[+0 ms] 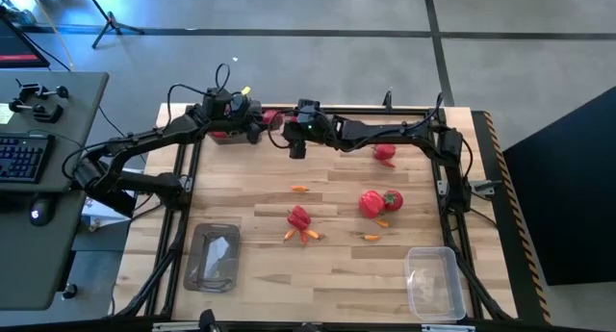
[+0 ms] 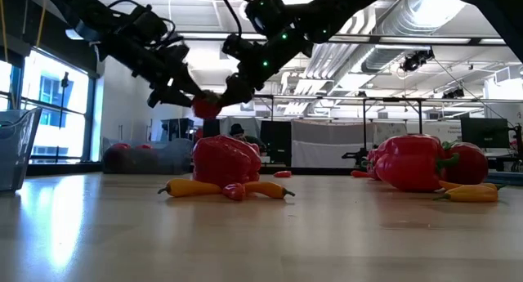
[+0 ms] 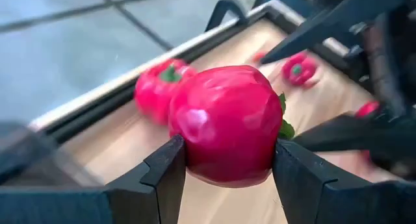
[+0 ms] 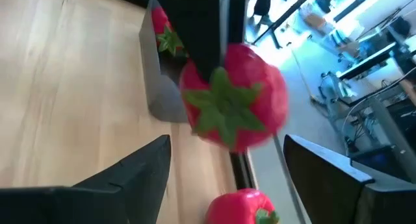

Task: Sort produce into baskets
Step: Put the red tomato into the top black bin

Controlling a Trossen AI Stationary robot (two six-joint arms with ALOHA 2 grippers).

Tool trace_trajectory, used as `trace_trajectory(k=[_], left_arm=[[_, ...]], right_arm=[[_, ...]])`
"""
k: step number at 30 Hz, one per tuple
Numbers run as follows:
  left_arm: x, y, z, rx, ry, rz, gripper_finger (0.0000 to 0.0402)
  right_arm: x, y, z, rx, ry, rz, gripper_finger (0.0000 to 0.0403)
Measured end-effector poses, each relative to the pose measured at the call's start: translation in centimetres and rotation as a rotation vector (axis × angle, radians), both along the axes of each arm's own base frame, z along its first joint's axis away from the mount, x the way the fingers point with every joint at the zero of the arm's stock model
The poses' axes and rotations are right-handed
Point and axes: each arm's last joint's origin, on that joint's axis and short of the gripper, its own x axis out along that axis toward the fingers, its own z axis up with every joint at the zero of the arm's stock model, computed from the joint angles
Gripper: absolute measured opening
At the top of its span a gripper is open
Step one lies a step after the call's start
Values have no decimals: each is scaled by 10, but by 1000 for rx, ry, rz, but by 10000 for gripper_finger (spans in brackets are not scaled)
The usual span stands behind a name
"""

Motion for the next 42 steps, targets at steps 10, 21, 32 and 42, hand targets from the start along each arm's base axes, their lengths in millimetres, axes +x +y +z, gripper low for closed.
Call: trace_trajectory(k=[10,21,32,42], left_arm=[[-23,14,-8,-4,141,216,176],[-42,27,-22,-48,287,396,174],[-38,47,-48,-97,309,426,170],[-30,59,-49,-111,330,420,196]], right_arm=[[-5,-6,-5,54,25,-43,287],[-5,-6,-6,52,34,-46,239],[-5,-7,-6,54,34,-43,22],[-6,-8,-6,55,34,-47,20]])
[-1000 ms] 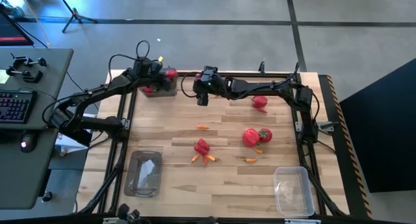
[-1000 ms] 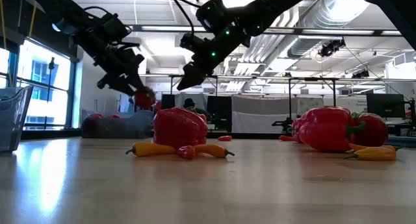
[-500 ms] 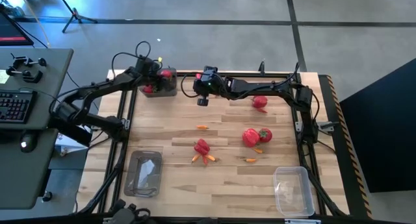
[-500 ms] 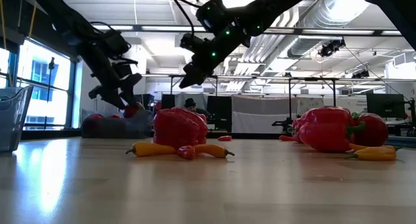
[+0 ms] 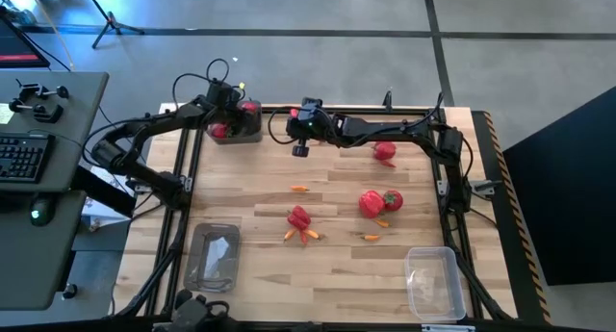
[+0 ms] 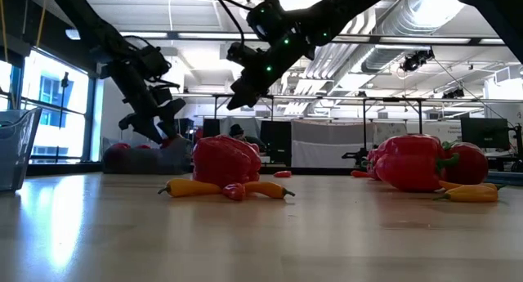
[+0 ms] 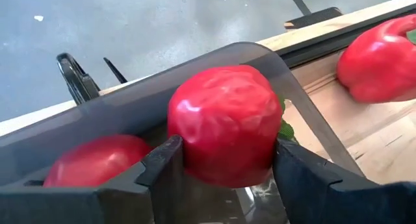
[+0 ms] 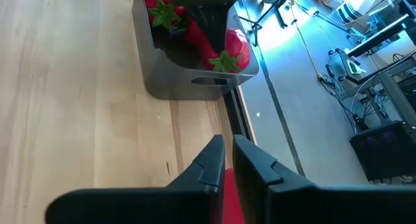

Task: Sort produce into baskets
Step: Put the red tomato into the top black bin

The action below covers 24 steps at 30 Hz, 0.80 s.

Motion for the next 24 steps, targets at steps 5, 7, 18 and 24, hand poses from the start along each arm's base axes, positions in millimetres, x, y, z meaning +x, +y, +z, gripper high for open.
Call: trace_trajectory(k=[5,7,18,24], left_arm=[[1,1,-6,-25,14,4,227],[0,1,-6,-25,21,23,234],[-3,-3,14,83,30,-29,238],[-2,-17,37,180,-4,-142,198]], right_arm=[[0,0,0,0,0,0,19],[0,0,0,0,0,0,19],[0,0,0,2,1,-2,18],[-6,-10,-4,142,-21,-41,2]])
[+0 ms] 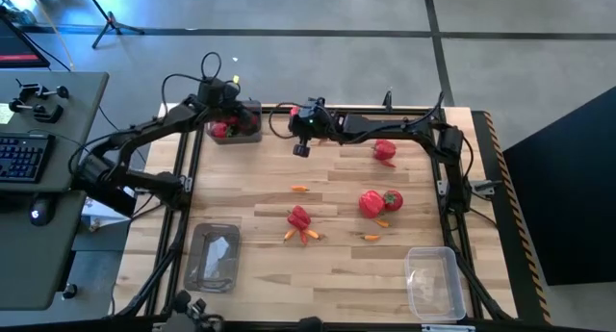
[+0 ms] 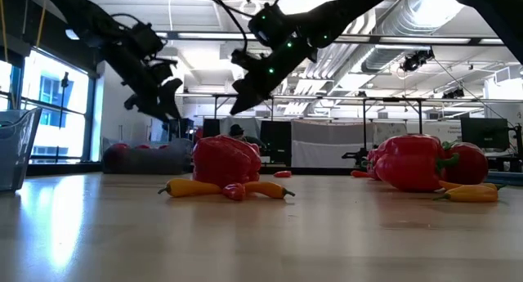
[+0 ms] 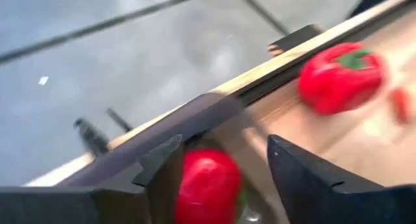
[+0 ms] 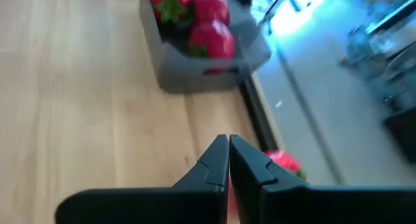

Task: Sort produce into baskets
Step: Put the red tomato into the top black bin

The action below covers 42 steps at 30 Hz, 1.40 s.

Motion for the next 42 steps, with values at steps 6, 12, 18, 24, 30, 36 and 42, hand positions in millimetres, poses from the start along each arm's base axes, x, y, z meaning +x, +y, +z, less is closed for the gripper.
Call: trace_trajectory(k=[6,12,18,24,30,36,42], left_arm=[[11,-17,21,116,-84,-169,102],[18,-31,14,241,-204,-251,11],[21,-42,7,295,-301,-374,9],[24,-45,7,306,-310,-407,1],[28,-48,9,310,-341,-465,1],[33,-54,9,301,-345,-498,0],[36,-58,9,297,-347,-519,0]], right_arm=[[-8,-10,-7,131,5,-19,0],[-15,-4,-32,190,-76,-29,0],[-29,5,-55,279,-149,-65,0],[-58,23,-32,315,-171,-73,0],[-99,55,4,373,-21,-100,0],[-141,97,27,470,192,-158,0],[-179,129,37,561,370,-286,6]])
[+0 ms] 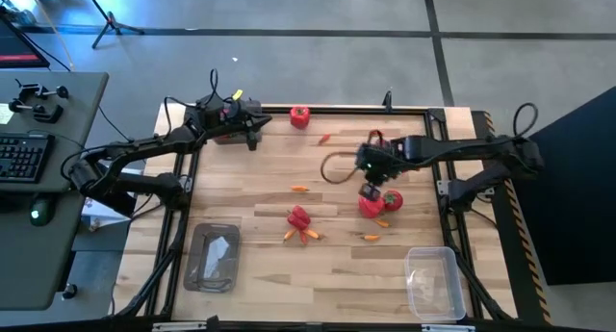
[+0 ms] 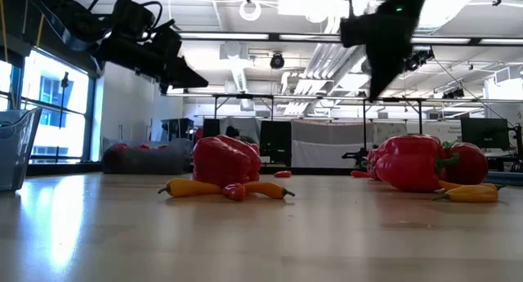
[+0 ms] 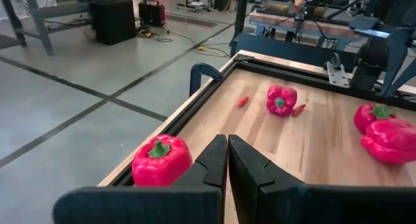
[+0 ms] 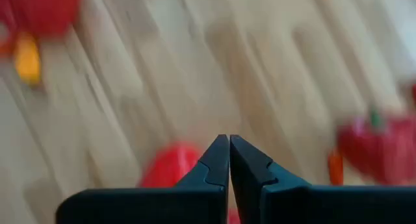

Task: Sort produce into baskets
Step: Put the red tomato into the top black bin

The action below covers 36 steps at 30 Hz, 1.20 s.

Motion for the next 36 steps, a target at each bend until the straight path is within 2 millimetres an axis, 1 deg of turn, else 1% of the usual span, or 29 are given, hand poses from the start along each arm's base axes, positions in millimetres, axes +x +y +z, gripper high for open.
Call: trace_trajectory(k=[3,6,10,14,16,18,20,22,27,36], left_arm=[[1,-1,0,-1,1,-7,0],[2,-3,0,-2,3,-15,0],[3,-4,0,-3,4,-18,0],[3,-4,-1,-4,5,-18,0],[3,-4,-1,-10,11,-18,0],[3,-4,-2,-15,17,-18,0],[3,-4,-2,-15,17,-18,0],[3,-4,-2,-15,17,-18,0],[2,-4,-3,-22,25,-18,0],[2,-4,-4,-29,34,-17,0]], right_arm=[[-13,12,-2,35,117,-11,35],[-19,21,-6,96,213,-8,91],[-18,26,-13,130,275,-16,187],[-13,26,-22,154,321,-35,281],[-12,23,-27,165,368,-53,316],[-11,22,-33,163,431,-40,341],[-10,20,-40,154,491,-5,356],[-7,19,-47,154,531,30,362],[0,17,-64,147,611,129,364],[9,17,-88,159,715,228,364]])
